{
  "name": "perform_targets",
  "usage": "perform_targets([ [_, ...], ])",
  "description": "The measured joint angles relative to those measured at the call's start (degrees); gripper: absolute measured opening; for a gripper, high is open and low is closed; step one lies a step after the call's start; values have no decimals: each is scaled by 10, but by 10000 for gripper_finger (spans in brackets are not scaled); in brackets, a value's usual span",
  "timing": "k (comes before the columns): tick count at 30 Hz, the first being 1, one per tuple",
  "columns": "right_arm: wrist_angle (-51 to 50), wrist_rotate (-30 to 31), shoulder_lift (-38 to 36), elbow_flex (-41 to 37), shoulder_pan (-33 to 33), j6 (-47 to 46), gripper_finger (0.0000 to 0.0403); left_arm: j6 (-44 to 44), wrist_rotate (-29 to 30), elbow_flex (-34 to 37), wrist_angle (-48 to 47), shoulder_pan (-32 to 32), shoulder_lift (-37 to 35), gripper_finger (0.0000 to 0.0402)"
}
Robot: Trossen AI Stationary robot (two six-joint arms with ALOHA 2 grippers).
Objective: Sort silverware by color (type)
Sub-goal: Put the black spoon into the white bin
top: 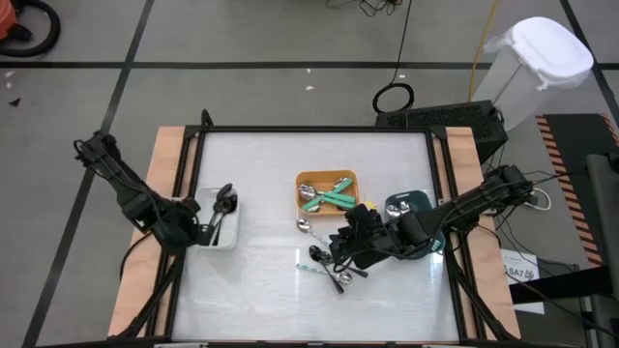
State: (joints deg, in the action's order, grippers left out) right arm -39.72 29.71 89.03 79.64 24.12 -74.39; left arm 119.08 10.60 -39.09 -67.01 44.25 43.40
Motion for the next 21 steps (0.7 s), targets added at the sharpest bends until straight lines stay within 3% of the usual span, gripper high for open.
perform_targets([
  [6, 0, 0, 0, 0, 0, 0, 155, 22, -29, 0, -3, -3, 39, 78],
  [11, 0, -4, 0, 0, 0, 1, 155, 5, -28, -6, 1, -3, 44, 103],
  [21, -21, -133, 59, 0, -1, 0, 155, -61, 57, -75, -37, -3, 43, 106],
])
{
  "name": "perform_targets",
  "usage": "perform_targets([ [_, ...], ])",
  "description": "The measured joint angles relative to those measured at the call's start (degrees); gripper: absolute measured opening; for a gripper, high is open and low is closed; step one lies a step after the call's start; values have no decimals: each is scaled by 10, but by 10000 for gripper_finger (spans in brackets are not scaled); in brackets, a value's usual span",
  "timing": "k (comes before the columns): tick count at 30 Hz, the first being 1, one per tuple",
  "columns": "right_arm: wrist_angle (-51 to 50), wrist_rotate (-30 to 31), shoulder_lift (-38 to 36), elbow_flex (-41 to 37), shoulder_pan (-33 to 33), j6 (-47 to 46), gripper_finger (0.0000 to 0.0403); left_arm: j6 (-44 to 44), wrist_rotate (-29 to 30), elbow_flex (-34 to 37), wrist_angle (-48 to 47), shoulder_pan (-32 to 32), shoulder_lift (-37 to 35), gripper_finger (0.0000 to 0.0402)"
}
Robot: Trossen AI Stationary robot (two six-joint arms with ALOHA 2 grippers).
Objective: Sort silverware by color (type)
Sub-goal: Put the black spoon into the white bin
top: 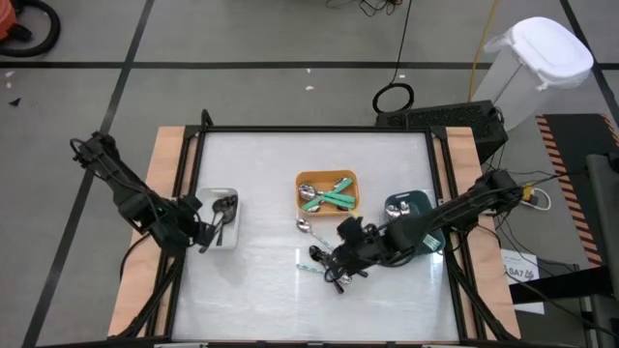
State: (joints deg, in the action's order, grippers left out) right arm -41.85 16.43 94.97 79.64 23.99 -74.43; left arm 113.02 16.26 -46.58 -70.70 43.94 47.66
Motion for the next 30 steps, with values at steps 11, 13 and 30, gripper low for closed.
perform_targets([
  [11, 55, -106, 80, 0, 1, -26, 155, -82, -105, 0, 5, 0, 3, 106],
  [13, 67, -105, 81, 0, 1, -27, 155, -89, -99, 0, 2, -2, 10, 106],
  [30, 74, -88, 81, 0, 1, -29, 155, -161, -53, 23, -8, -105, 80, 207],
])
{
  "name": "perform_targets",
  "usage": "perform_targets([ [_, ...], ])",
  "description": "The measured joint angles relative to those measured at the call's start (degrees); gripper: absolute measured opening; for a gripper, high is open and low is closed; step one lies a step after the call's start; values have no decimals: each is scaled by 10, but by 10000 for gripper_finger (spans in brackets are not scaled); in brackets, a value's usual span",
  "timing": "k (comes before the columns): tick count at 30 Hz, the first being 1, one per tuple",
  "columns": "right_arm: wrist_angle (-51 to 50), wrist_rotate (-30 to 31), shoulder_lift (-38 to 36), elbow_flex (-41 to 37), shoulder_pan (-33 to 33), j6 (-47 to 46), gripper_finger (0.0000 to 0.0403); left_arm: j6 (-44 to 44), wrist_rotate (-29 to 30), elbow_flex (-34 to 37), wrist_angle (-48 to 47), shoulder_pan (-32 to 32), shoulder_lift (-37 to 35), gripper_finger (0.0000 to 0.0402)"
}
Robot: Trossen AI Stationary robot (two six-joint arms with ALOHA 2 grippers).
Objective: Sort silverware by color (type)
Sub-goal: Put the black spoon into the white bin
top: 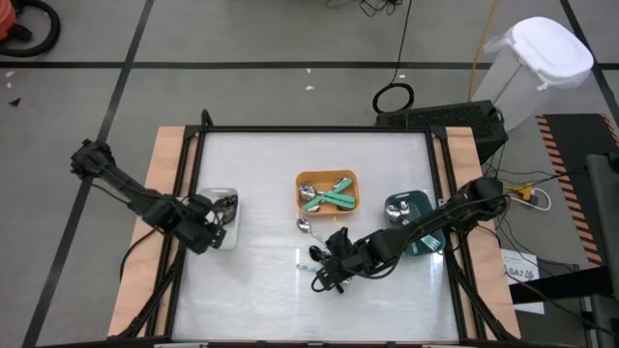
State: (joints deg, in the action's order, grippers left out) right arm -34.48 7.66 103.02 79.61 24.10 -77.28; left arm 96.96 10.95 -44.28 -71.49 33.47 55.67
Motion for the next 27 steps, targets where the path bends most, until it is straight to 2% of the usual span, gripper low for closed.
perform_targets([
  [3, 0, 0, 0, 0, 0, 2, 155, -22, -11, 26, 47, -31, 4, 209],
  [5, 0, 0, 0, 0, 0, 4, 155, -38, -39, 45, 80, -52, 3, 209],
  [7, 0, 0, 0, 0, 0, 4, 155, -50, -65, 60, 93, -68, 4, 209],
  [10, 0, 0, 0, 0, 3, 4, 155, -61, -69, 68, 98, -86, 3, 205],
  [17, 0, 0, 0, 0, 5, 8, 155, -126, -71, 69, 97, -120, 8, 131],
  [19, 0, 0, 0, 0, 5, 14, 155, -141, -88, 74, 104, -134, 10, 121],
  [22, 0, 0, 0, 0, 5, 16, 155, -155, -114, 91, 110, -150, 14, 123],
  [27, 0, 0, 0, 0, 5, 18, 155, -155, -119, 104, 116, -164, 16, 136],
])
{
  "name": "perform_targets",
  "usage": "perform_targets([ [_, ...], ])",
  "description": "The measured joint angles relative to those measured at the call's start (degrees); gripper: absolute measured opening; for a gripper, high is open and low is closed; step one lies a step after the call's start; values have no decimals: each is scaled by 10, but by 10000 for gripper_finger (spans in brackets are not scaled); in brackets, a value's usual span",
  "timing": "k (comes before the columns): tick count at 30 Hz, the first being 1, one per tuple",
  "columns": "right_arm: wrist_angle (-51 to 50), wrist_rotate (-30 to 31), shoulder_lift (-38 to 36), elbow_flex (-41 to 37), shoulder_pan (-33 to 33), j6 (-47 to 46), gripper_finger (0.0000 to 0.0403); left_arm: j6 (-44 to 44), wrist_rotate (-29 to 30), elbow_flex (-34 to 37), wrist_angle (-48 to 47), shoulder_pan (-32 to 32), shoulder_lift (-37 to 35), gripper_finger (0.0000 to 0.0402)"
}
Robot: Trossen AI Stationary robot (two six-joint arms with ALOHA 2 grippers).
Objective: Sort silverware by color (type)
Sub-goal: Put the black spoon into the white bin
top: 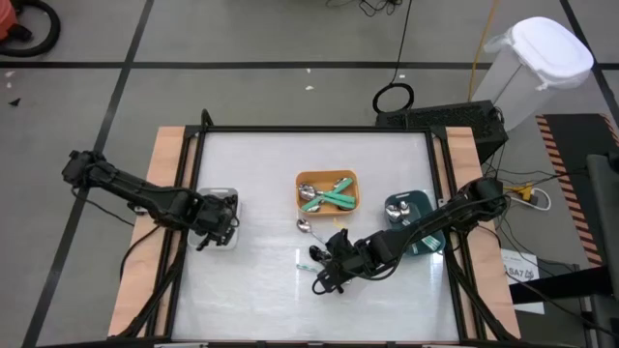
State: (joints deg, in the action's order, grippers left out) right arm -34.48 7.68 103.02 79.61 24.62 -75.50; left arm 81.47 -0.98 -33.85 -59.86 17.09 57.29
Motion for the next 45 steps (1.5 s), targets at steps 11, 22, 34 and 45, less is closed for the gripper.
perform_targets([
  [11, 0, 0, 0, 0, 0, -1, 155, -44, 0, -10, -11, -3, 0, 15],
  [22, 0, 0, 0, 0, 0, 0, 155, -9, 107, -105, -112, 6, 0, 16],
  [34, -2, -3, 0, 0, 3, -4, 155, -18, 143, -95, -123, -1, 1, 96],
  [45, -70, -53, 40, 0, -32, 25, 155, -23, 141, -154, -122, 19, 1, 144],
])
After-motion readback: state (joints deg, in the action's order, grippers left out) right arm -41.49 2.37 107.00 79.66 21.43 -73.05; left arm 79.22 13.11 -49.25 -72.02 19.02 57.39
